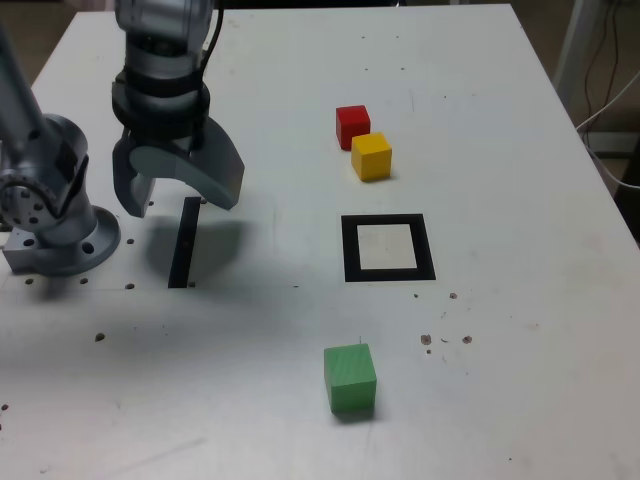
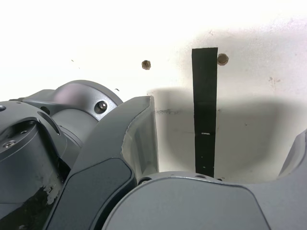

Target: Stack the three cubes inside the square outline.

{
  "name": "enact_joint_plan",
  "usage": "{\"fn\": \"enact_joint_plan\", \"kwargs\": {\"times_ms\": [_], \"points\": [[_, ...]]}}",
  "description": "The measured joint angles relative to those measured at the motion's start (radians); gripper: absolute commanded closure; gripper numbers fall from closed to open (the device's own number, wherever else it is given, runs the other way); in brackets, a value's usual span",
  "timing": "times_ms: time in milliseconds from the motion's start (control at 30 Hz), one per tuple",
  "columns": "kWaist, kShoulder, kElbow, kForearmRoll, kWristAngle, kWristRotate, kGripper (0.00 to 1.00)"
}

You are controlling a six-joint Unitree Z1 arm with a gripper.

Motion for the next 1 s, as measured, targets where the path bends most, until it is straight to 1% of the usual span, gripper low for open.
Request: {"fn": "enact_joint_plan", "kwargs": {"times_ms": [167, 500, 600, 667, 800, 1000], "points": [[0.000, 0.000, -0.019, 0.017, 0.002, 0.012, 0.01], [0.000, 0.000, -0.019, 0.024, -0.018, 0.015, 0.01], [0.008, 0.000, -0.019, 0.021, -0.017, 0.015, 0.01], [0.021, 0.002, -0.030, 0.023, -0.010, 0.016, 0.01], [0.059, 0.054, -0.081, 0.032, 0.002, 0.033, 0.01], [0.128, 0.111, -0.187, 0.070, 0.003, 0.087, 0.01]]}}
